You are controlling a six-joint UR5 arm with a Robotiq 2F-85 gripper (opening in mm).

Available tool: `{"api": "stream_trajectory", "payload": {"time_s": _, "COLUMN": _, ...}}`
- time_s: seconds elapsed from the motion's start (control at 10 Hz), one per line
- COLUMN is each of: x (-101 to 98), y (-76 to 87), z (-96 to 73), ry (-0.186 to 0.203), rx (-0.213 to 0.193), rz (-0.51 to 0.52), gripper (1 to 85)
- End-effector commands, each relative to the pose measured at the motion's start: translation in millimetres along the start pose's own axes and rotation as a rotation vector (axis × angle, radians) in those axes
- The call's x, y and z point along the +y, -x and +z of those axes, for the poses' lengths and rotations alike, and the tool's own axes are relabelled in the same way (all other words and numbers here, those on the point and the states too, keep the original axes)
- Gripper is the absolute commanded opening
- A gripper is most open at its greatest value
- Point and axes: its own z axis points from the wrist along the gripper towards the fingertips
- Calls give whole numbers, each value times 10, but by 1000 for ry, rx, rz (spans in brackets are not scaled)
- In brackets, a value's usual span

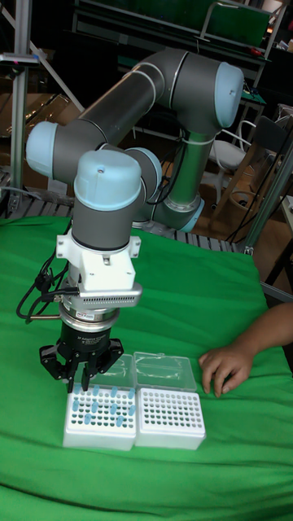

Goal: Insert a medium pipette tip into the holder for medium pipette tips

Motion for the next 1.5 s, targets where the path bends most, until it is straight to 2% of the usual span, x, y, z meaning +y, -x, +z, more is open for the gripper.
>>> {"api": "stream_trajectory", "payload": {"time_s": 0.0, "x": 51, "y": -37, "z": -17, "ry": 11, "rx": 4, "rz": 36, "gripper": 240}}
{"api": "stream_trajectory", "payload": {"time_s": 0.6, "x": 15, "y": -32, "z": -33, "ry": -6, "rx": 4, "rz": 57, "gripper": 27}}
{"api": "stream_trajectory", "payload": {"time_s": 0.8, "x": 24, "y": -10, "z": -29, "ry": -2, "rx": -4, "rz": 45, "gripper": 30}}
{"api": "stream_trajectory", "payload": {"time_s": 1.0, "x": 62, "y": 21, "z": -28, "ry": 17, "rx": -14, "rz": 14, "gripper": 140}}
{"api": "stream_trajectory", "payload": {"time_s": 1.4, "x": 38, "y": 79, "z": -26, "ry": 24, "rx": -23, "rz": -11, "gripper": 217}}
